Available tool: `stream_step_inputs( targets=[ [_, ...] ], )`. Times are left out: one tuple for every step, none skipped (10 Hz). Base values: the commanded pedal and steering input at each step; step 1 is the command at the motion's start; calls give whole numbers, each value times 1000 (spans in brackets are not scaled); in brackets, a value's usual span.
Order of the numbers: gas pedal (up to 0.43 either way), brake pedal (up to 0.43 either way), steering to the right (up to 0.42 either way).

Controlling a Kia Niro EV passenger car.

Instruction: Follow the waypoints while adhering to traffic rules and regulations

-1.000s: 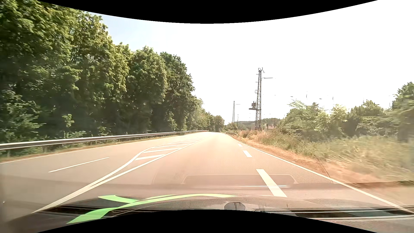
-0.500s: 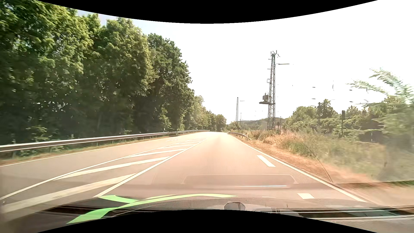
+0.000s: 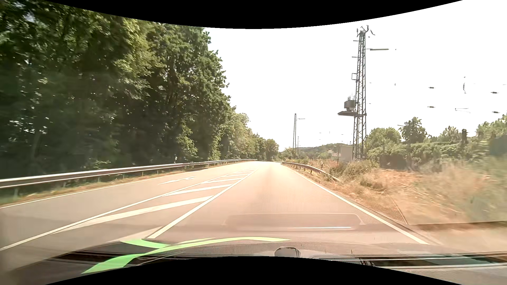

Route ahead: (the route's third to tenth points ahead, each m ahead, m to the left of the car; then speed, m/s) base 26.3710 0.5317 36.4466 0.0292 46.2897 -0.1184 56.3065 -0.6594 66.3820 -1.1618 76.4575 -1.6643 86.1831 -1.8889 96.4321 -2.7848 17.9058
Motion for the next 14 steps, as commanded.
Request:
stream_step_inputs(
  targets=[
    [331,0,0],
    [280,0,1],
    [280,0,1],
    [268,0,0],
    [260,0,0],
    [260,0,1],
    [260,0,1],
    [260,0,0],
    [260,0,0],
    [260,0,1],
    [260,0,2],
    [248,0,2],
    [228,0,2],
    [209,0,2]
  ],
)
